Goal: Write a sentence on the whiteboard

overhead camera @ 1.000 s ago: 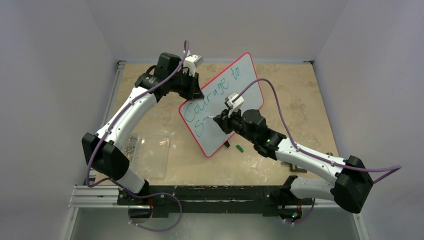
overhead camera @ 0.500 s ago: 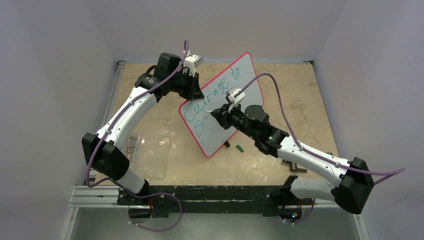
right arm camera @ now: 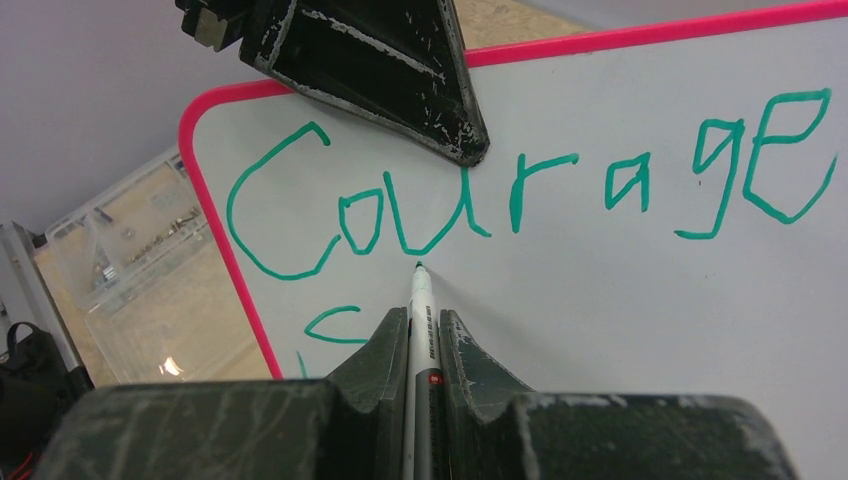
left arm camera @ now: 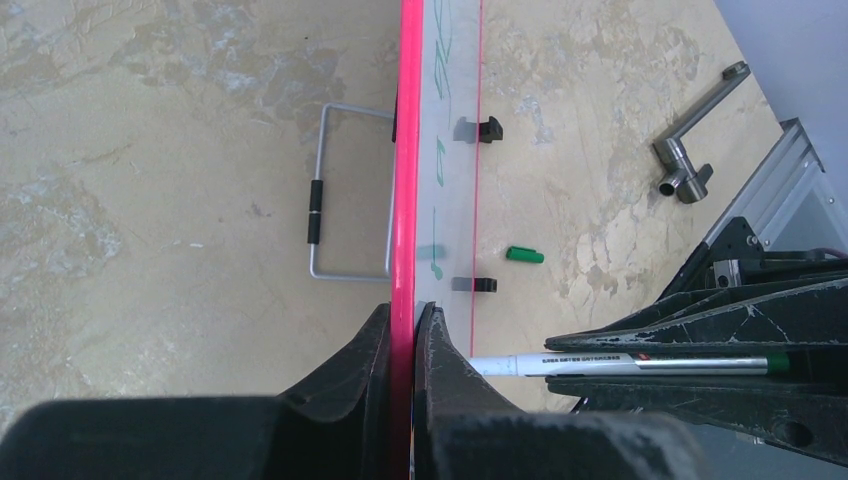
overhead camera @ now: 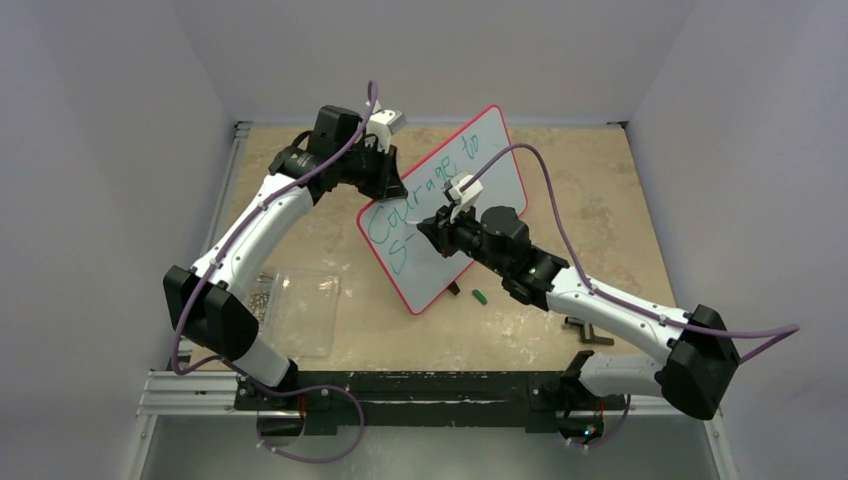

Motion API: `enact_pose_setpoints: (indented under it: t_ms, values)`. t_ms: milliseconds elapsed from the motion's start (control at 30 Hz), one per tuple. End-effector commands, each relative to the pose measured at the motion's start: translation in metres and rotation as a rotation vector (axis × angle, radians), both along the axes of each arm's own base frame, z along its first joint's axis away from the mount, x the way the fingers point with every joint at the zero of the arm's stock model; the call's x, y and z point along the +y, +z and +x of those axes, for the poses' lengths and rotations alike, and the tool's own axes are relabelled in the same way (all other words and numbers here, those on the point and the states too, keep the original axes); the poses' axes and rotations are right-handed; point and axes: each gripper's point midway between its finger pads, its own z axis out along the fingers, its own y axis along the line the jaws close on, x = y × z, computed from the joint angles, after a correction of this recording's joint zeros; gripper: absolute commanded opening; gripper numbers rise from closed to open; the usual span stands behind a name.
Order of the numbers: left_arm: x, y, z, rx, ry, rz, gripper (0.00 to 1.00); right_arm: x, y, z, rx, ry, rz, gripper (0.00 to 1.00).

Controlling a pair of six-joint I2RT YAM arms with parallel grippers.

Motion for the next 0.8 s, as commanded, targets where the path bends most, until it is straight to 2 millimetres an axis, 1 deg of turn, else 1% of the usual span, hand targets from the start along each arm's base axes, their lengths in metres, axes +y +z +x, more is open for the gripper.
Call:
enact_pose_setpoints:
  t_ms: [0, 367, 767]
  values:
    - [0.044, -0.026, 0.008, -0.028, 0.101, 0.229, 0.00, 0.004, 0.012, 0.000, -0.010, 0.013, 0.047, 0.00]
    - [0.045, -0.026, 0.008, -0.031, 0.103, 0.233, 0.00, -0.004, -0.009, -0.012, 0.040, 0.027, 0.023, 0.00]
    - [0.045, -0.027, 0.008, -0.029, 0.104, 0.235, 0.00, -0.017, -0.048, -0.024, 0.104, 0.024, -0.042, 0.00]
